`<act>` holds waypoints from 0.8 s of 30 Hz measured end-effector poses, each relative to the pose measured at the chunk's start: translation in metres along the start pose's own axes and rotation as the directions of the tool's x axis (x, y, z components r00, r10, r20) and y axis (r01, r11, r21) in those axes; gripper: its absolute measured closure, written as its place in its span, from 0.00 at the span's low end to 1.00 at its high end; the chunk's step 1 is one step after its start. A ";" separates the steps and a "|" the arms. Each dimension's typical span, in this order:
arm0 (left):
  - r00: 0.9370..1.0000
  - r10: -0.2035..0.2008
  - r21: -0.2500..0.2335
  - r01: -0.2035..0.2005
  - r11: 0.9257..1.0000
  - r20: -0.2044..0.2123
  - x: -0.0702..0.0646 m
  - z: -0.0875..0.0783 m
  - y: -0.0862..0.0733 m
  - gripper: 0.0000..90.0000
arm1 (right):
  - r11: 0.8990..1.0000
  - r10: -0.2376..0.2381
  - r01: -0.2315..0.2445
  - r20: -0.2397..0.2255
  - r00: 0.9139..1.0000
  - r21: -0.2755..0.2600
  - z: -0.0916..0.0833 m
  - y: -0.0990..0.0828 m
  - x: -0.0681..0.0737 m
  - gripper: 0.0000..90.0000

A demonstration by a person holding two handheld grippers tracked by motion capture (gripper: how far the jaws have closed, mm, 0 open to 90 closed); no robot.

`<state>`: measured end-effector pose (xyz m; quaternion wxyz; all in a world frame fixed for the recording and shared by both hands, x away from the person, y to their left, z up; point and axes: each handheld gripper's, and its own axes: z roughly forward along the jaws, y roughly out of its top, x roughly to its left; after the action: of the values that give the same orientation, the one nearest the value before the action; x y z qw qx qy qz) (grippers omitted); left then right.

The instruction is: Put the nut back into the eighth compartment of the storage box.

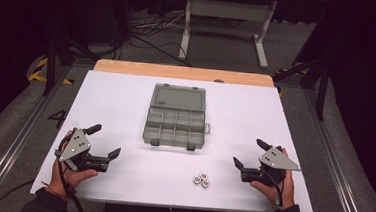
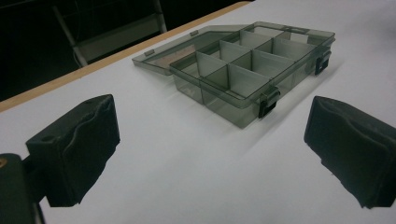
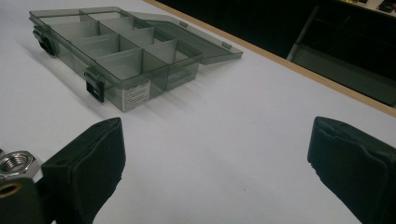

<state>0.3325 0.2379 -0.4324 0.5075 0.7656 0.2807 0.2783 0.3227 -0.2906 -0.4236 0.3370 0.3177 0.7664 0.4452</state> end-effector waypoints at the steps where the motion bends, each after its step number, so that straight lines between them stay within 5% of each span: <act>1: 1.000 0.002 -0.003 -0.002 1.000 -0.001 0.000 -0.001 0.000 0.04 | 1.000 -0.003 0.003 -0.009 1.000 0.008 0.001 0.000 0.001 0.06; 16: 1.000 0.001 0.000 -0.001 1.000 0.003 -0.002 -0.001 -0.001 0.04 | 0.992 -0.017 0.032 -0.114 0.993 0.125 0.008 0.009 0.011 0.06; 21: 1.000 0.009 0.008 -0.009 1.000 0.008 -0.002 0.000 -0.002 0.04 | 0.982 -0.015 0.045 -0.165 0.986 0.182 0.013 0.015 0.015 0.07; 24: 1.000 0.001 0.013 -0.001 1.000 0.015 -0.003 0.000 -0.003 0.04 | 0.966 -0.038 0.091 -0.215 0.976 0.243 0.018 0.024 0.022 0.09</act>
<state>0.3299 0.2366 -0.4354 0.5043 0.7712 0.2783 0.2712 0.3285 -0.2552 -0.4144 0.2263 0.2842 0.8576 0.3639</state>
